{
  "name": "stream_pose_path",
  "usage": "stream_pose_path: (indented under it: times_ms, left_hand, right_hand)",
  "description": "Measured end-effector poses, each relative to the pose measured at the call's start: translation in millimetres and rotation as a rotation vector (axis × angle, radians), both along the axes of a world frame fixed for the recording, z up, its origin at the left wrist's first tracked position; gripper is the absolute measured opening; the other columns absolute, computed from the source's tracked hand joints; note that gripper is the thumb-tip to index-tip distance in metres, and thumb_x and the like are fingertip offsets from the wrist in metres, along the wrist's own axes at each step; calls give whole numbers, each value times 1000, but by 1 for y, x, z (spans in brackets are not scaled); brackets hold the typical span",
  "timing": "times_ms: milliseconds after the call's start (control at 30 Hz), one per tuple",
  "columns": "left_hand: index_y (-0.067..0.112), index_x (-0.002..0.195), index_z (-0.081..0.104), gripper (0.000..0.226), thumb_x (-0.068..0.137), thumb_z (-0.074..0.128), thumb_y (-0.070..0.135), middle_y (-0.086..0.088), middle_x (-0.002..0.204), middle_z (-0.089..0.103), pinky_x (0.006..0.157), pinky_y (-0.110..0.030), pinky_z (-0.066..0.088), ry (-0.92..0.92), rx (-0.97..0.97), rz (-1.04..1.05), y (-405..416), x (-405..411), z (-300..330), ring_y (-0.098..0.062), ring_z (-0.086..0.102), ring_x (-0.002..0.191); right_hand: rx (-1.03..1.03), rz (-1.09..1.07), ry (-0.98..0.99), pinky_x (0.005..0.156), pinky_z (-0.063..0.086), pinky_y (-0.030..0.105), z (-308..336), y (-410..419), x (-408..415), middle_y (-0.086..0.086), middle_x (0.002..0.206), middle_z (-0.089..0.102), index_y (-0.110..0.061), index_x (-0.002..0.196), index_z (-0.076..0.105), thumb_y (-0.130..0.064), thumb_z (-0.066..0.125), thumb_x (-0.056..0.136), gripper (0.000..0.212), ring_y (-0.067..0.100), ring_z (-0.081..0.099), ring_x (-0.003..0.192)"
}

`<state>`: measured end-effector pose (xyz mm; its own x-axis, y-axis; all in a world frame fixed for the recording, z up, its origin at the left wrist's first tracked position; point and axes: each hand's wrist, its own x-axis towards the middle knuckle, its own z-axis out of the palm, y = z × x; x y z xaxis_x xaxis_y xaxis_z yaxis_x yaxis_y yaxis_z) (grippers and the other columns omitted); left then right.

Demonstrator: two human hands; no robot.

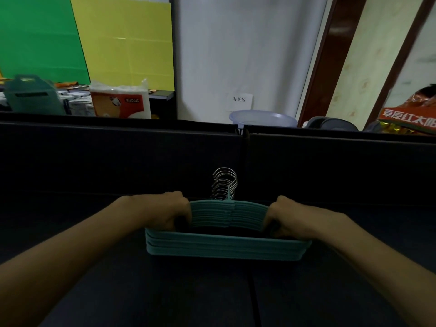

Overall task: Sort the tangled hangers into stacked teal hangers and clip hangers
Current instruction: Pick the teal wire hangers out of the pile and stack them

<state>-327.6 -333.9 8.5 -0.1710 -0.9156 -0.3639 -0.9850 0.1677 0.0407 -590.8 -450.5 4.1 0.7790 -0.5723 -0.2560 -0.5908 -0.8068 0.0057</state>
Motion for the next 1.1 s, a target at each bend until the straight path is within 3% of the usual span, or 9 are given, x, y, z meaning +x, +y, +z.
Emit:
stream_pose_path:
  times_ms: [233, 467, 633, 833, 967, 1100]
  left_hand:
    - [42, 120, 57, 45, 89, 51, 10, 5, 125, 48, 91, -33, 50, -55, 42, 3, 5, 3, 2, -16, 55, 107]
    - [29, 125, 57, 40, 92, 48, 9, -3, 126, 42, 91, -28, 46, -118, 22, 22, 6, -11, 10, -21, 50, 112]
    - [30, 124, 57, 42, 89, 50, 7, -3, 126, 42, 91, -35, 48, -136, 16, 47, 6, -8, 7, -24, 50, 109]
    - [27, 119, 62, 40, 88, 51, 3, -1, 124, 50, 89, -34, 50, -75, -2, 55, 4, -7, 7, -21, 55, 107]
    - [35, 114, 64, 33, 87, 60, 17, 7, 122, 57, 92, -35, 50, 0, 33, 85, 0, -2, 12, -14, 56, 108]
    - [40, 108, 67, 24, 83, 66, 38, 17, 105, 61, 88, -23, 47, 159, -114, 132, 11, 1, 23, -1, 57, 95]
  right_hand:
    - [-32, 21, 10, 83, 53, 35, -5, -3, -1, 3, 114, 58, -26, 113, 66, -11, 63, 85, 32, 21, 59, 97]
    - [-21, 9, -48, 81, 56, 34, -8, -10, 2, -3, 114, 56, -27, 107, 68, -17, 69, 81, 28, 17, 59, 96]
    - [-35, 86, -6, 85, 50, 38, -3, -8, 2, 8, 105, 64, -18, 100, 70, -19, 63, 84, 18, 26, 60, 96]
    - [46, 12, -59, 84, 55, 35, -3, -6, 0, -3, 113, 58, -27, 105, 69, -12, 65, 84, 26, 16, 60, 97]
    - [146, 45, -91, 89, 49, 23, 13, -3, 0, -10, 114, 65, -30, 112, 68, -20, 67, 85, 28, 7, 59, 102]
    - [142, 32, -248, 79, 45, 13, 28, 5, -11, -13, 100, 67, -35, 114, 66, -41, 67, 83, 31, -1, 59, 88]
